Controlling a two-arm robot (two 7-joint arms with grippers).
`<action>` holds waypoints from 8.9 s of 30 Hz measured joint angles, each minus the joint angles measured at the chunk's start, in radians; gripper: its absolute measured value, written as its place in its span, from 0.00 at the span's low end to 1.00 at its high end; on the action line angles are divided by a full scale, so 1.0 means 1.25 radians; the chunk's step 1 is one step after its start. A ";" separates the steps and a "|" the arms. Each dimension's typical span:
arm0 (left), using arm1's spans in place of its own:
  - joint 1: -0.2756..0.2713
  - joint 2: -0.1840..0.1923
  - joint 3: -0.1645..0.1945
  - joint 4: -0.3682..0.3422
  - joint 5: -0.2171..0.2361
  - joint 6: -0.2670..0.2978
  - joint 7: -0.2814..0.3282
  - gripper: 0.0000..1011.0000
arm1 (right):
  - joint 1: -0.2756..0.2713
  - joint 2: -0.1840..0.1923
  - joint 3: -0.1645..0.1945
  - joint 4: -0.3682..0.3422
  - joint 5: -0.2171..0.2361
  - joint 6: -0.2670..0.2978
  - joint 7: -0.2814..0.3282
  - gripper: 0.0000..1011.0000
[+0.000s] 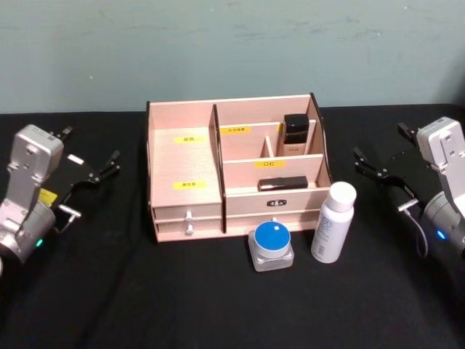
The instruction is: Pick up the facial cleanser and watermelon frost from the table and place them into the tiered storage box.
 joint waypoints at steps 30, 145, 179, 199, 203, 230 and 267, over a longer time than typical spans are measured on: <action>0.000 0.000 0.000 0.000 0.000 0.000 0.000 0.99 | 0.000 0.000 0.000 0.000 0.000 0.000 0.000 0.99; 0.000 0.000 0.000 0.000 0.000 0.000 0.000 0.99 | -0.236 0.032 0.151 -0.325 0.044 0.269 0.287 0.99; 0.000 0.000 0.000 0.000 0.000 0.000 0.000 0.99 | -0.215 0.001 0.149 -0.300 0.017 0.274 0.305 0.88; 0.000 0.000 0.000 0.000 0.000 0.000 0.000 0.99 | -0.216 0.002 0.149 -0.301 0.018 0.273 0.305 0.61; 0.000 0.000 0.000 0.000 0.000 0.000 0.000 0.99 | -0.216 0.002 0.149 -0.301 0.018 0.273 0.305 0.61; 0.000 0.000 0.000 0.000 0.000 0.000 0.000 0.99 | -0.177 -0.008 0.178 -0.425 0.032 0.298 0.327 0.61; 0.000 0.000 0.000 0.000 0.000 0.000 0.000 0.99 | 0.119 -0.185 0.019 -0.188 -0.050 0.305 0.317 0.61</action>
